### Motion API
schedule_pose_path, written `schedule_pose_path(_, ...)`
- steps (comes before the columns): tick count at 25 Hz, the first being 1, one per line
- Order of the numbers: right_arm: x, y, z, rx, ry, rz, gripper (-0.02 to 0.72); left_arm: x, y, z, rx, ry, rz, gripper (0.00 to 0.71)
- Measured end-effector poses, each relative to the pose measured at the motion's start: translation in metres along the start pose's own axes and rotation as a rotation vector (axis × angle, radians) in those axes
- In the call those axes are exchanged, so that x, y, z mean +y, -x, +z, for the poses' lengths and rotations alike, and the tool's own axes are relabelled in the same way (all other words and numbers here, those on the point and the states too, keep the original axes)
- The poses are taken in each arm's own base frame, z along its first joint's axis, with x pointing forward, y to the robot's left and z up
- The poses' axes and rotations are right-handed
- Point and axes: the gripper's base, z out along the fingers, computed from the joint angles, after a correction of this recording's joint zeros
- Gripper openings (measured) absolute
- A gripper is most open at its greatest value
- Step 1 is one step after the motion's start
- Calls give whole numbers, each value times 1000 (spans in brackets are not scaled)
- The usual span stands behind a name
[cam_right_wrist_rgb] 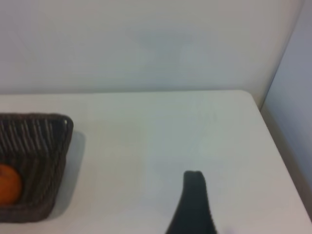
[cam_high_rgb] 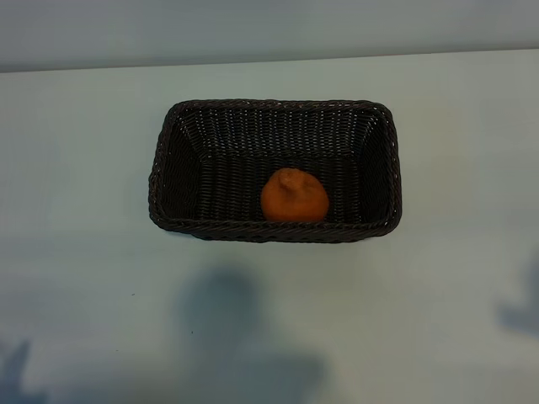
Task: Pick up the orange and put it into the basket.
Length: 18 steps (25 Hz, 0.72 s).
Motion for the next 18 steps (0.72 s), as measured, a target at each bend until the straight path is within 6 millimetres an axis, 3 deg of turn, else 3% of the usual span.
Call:
schedule_pose_path(7, -1, -48, 5, -11, -2, -7, 552, 0, 0, 0, 0, 0, 0, 593)
schedule_pose_path(12, -2, -62, 15, 76, -10, -10, 552, 0, 0, 0, 0, 0, 0, 593)
schedule_pose_path(18, -5, -64, 15, 95, -43, -4, 552, 0, 0, 0, 0, 0, 0, 593)
